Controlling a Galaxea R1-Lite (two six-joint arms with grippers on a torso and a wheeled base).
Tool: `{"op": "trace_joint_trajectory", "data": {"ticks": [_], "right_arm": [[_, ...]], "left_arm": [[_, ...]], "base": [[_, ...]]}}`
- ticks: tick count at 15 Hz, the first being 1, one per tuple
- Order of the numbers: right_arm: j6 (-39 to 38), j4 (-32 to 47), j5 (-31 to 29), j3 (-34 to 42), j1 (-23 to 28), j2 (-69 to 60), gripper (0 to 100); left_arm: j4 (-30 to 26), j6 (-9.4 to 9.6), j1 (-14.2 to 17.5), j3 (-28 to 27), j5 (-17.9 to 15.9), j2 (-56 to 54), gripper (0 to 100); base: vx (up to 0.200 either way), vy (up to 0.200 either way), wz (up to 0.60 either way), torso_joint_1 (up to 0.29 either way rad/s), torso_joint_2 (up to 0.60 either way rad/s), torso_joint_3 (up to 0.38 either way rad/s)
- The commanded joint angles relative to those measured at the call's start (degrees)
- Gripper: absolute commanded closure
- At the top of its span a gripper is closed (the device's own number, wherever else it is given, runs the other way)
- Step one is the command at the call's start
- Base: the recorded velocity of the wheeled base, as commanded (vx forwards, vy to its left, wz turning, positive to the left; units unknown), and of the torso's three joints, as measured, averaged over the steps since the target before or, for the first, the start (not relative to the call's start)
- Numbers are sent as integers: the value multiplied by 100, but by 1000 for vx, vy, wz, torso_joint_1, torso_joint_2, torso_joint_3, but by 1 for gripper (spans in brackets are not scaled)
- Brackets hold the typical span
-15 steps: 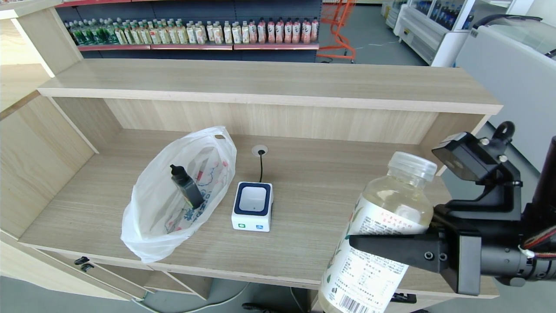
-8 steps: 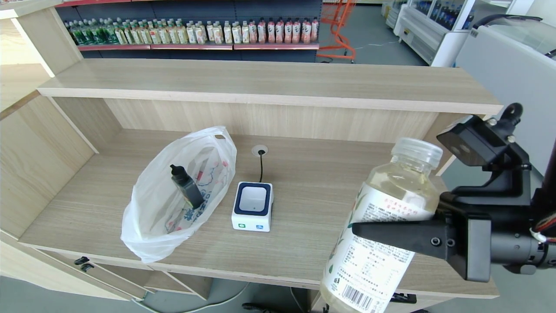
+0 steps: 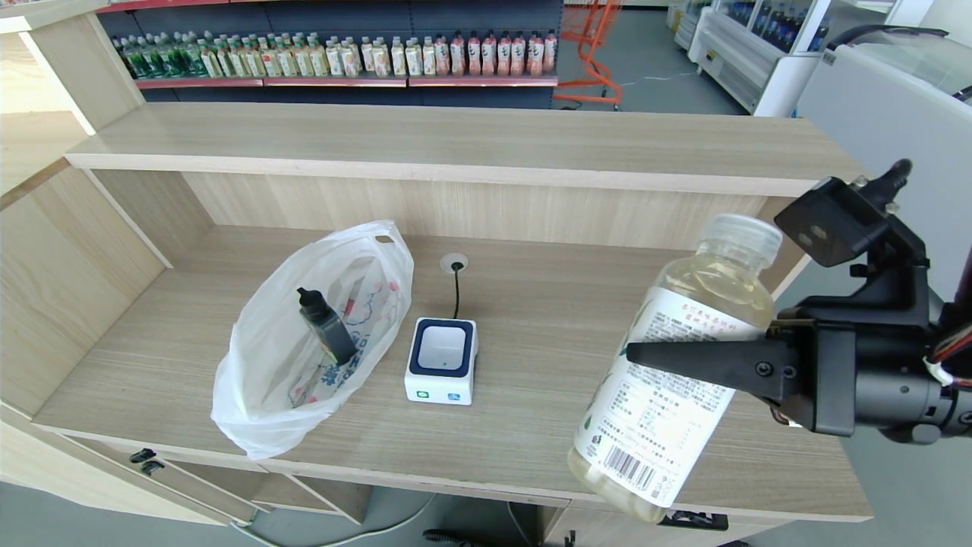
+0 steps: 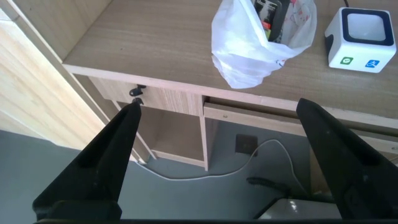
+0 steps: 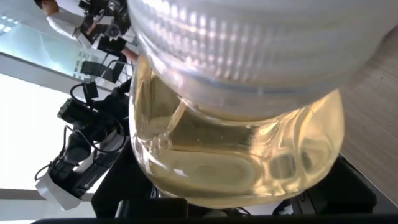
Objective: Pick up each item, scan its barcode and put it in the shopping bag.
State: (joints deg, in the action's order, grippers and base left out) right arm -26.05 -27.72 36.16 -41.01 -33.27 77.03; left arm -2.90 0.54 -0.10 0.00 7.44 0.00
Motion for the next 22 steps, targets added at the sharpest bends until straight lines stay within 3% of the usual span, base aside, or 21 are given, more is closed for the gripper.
{"op": "trace_joint_trajectory", "data": {"ticks": [1,12,14,15,18,19,20,22], "right_arm": [[-5,-5,5,23,31,-13,100],[4,-5,14,32,40,-22,100],[320,-23,5,40,198,-92,100],[891,-14,5,76,356,-127,100],[4143,-32,-74,506,1464,-180,100],[4222,-32,-91,515,1499,-180,100],[5989,-40,-434,673,2131,-250,100],[6639,-40,-733,805,2263,-461,100]], "left_arm": [[0,-1,1,0,3,9,0],[0,-1,1,0,3,9,0],[0,-1,1,0,3,9,0],[0,-1,1,0,3,9,0],[0,-1,1,0,3,9,0],[0,-1,1,0,3,9,0],[0,-1,1,0,3,9,0],[0,-1,1,0,3,9,0]], "base": [[0,0,0,0,0,0],[0,0,0,0,0,0],[0,0,0,0,0,0],[0,0,0,0,0,0],[0,0,0,0,0,0],[0,0,0,0,0,0],[0,0,0,0,0,0],[0,0,0,0,0,0]]}}
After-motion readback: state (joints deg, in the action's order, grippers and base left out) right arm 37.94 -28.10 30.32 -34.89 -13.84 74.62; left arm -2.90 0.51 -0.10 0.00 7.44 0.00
